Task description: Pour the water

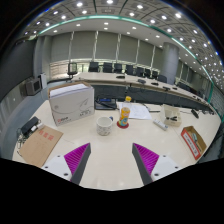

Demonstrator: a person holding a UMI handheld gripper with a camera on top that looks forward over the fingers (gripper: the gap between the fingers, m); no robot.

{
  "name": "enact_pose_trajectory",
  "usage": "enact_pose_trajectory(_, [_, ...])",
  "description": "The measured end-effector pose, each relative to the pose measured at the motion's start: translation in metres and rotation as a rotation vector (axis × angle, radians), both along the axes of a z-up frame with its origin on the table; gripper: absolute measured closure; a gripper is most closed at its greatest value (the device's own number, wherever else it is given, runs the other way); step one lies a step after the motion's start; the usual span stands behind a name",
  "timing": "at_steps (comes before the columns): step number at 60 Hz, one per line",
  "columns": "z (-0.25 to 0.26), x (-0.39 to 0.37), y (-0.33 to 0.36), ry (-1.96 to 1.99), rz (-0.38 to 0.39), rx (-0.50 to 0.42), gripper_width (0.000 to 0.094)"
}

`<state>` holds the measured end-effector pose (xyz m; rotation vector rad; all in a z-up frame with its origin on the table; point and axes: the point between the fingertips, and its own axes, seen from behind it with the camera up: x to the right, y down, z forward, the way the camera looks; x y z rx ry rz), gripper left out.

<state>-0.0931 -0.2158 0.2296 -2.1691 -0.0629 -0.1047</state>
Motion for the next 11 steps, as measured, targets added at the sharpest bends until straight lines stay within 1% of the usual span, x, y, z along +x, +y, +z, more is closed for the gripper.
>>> enact_pose_trajectory(6, [0.006,-0.008,-0.021,0.014,0.010,0.001,0.0078])
enact_pose_trajectory(11, [0.009,-0.008,-0.031,0.018,0.002,0.004,0.0078])
